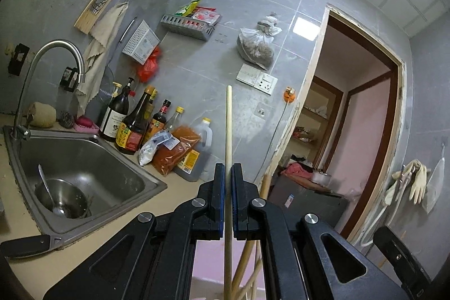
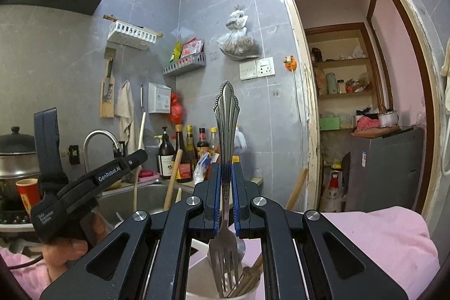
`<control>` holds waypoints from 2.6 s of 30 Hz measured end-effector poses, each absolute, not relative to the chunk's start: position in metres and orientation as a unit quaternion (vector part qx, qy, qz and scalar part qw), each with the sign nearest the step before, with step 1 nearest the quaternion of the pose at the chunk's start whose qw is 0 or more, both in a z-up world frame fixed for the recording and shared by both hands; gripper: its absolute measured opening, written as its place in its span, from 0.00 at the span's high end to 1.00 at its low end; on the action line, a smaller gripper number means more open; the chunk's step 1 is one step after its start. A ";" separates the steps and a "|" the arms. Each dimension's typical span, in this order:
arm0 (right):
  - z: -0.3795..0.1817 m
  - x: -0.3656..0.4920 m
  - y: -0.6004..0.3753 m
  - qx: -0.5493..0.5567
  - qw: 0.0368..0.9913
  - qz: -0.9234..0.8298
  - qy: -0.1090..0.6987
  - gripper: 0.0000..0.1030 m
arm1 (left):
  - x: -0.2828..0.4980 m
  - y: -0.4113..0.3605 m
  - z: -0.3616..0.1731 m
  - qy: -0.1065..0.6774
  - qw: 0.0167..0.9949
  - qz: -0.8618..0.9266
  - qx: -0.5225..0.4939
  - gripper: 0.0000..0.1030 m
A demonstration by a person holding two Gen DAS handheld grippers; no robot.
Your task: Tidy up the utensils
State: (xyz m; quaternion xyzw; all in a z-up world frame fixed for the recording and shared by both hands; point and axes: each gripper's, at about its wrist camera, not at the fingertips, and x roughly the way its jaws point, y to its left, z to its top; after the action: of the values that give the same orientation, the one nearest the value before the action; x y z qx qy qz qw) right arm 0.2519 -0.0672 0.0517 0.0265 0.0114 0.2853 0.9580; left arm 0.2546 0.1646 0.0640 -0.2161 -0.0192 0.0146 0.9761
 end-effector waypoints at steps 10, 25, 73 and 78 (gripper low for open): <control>0.038 0.249 -0.063 0.020 0.957 0.287 0.016 0.95 | 0.254 0.153 0.046 -0.001 0.978 0.010 -0.210 0.98; 0.029 0.245 -0.066 0.018 0.953 0.302 0.029 0.94 | 0.235 0.131 0.032 0.049 0.986 -0.009 -0.159 0.97; 0.031 0.122 -0.190 0.044 0.984 0.157 0.071 0.23 | 0.117 0.064 0.040 0.144 0.981 -0.076 -0.109 0.04; 0.031 0.103 -0.199 0.041 0.987 0.139 0.074 0.11 | 0.103 0.063 0.038 0.149 0.979 -0.084 -0.108 0.02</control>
State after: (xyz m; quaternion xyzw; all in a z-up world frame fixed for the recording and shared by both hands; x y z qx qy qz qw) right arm 0.1029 -0.1986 0.0311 0.0415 0.0737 0.1389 0.9867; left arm 0.1029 0.0629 0.0380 -0.1081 0.1495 -0.0843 0.9792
